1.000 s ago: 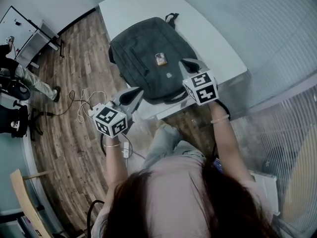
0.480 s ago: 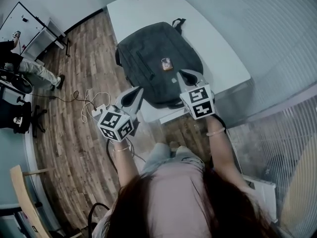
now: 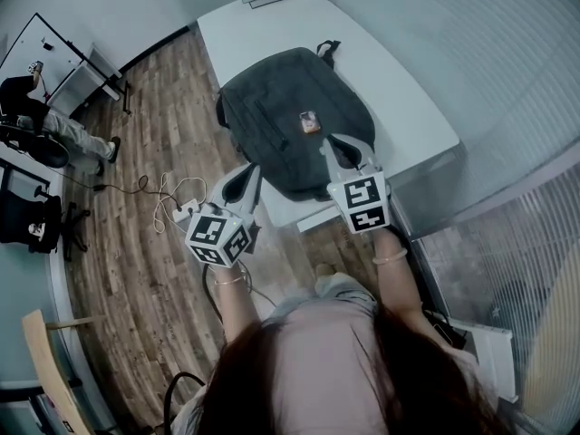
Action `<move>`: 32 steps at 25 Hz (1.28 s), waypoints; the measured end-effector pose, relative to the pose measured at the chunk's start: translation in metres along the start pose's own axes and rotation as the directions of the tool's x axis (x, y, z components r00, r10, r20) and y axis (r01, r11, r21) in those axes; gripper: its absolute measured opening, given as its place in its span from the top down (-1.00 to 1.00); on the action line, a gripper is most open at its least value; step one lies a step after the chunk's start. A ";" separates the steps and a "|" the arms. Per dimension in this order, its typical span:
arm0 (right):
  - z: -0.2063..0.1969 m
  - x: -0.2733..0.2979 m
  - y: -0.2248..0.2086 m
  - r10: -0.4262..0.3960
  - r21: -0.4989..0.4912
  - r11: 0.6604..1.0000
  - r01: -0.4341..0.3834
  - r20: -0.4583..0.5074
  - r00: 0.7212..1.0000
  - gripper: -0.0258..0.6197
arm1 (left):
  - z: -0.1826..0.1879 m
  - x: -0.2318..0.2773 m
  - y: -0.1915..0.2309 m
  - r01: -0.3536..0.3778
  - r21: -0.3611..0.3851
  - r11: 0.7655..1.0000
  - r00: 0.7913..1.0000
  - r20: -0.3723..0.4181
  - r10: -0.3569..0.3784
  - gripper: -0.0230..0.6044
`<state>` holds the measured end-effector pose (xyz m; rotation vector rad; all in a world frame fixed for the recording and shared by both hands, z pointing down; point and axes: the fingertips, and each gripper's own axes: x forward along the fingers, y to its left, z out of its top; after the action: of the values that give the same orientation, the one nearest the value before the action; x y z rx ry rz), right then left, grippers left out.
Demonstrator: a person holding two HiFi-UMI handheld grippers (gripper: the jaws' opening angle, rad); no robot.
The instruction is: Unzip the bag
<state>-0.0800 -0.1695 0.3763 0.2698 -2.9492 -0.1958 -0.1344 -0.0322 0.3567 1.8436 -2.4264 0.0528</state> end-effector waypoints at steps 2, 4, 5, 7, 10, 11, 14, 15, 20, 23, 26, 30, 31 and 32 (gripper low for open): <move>0.004 -0.006 0.004 -0.015 -0.003 1.000 0.015 0.010 1.000 0.91 | 0.004 -0.006 -0.002 -0.003 0.005 1.000 1.000 0.011 0.003 0.90; 0.009 -0.012 0.009 -0.021 -0.001 1.000 0.021 0.013 1.000 0.91 | 0.008 -0.012 -0.004 -0.007 -0.004 1.000 1.000 0.020 0.007 0.90; 0.011 -0.015 0.012 -0.023 0.001 1.000 0.023 0.014 1.000 0.91 | 0.010 -0.016 -0.004 -0.010 -0.010 1.000 1.000 0.025 0.010 0.90; 0.017 -0.023 0.017 -0.033 0.003 0.999 0.033 0.017 0.999 0.91 | 0.015 -0.024 -0.005 -0.020 -0.015 1.000 0.999 0.033 0.020 0.90; 0.024 -0.039 0.021 -0.061 0.005 0.998 0.060 0.027 0.998 0.91 | 0.023 -0.036 -0.009 -0.040 -0.010 0.999 0.998 0.041 0.040 0.90; 0.027 -0.044 0.023 -0.071 0.006 0.997 0.071 0.032 0.997 0.91 | 0.026 -0.040 -0.010 -0.046 -0.003 0.999 0.998 0.043 0.046 0.90; 0.033 -0.057 0.030 -0.088 0.016 0.996 0.088 0.048 0.995 0.91 | 0.031 -0.050 -0.015 -0.058 0.018 0.998 0.997 0.050 0.057 0.90; 0.035 -0.061 0.032 -0.092 0.024 0.996 0.091 0.053 0.994 0.91 | 0.032 -0.053 -0.017 -0.059 0.019 0.998 0.997 0.055 0.058 0.90; 0.040 -0.080 0.042 -0.112 0.034 0.993 0.110 0.070 0.991 0.91 | 0.030 -0.070 -0.027 -0.065 0.011 0.998 0.995 0.070 0.064 0.90; 0.045 -0.090 0.052 -0.109 0.017 0.994 0.108 0.075 0.991 0.91 | 0.033 -0.082 -0.032 -0.069 0.007 0.998 0.994 0.081 0.068 0.90; 0.046 -0.101 0.062 -0.103 0.008 0.995 0.103 0.080 0.991 0.91 | 0.037 -0.093 -0.039 -0.071 0.011 0.997 0.993 0.099 0.069 0.90; 0.048 -0.112 0.073 -0.097 -0.001 0.995 0.097 0.088 0.991 0.91 | 0.041 -0.107 -0.047 -0.080 0.020 0.997 0.990 0.118 0.077 0.90; 0.048 -0.115 0.076 -0.093 -0.003 0.996 0.094 0.088 0.992 0.91 | 0.041 -0.110 -0.049 -0.082 0.018 0.996 0.989 0.121 0.079 0.90; 0.048 -0.117 0.079 -0.089 -0.005 0.996 0.090 0.087 0.992 0.91 | 0.041 -0.114 -0.052 -0.083 0.017 0.996 0.989 0.123 0.080 0.90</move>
<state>0.0117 -0.0648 0.3221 0.4028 -3.0234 -0.2381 -0.0566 0.0596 0.3037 1.8062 -2.5929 -0.0290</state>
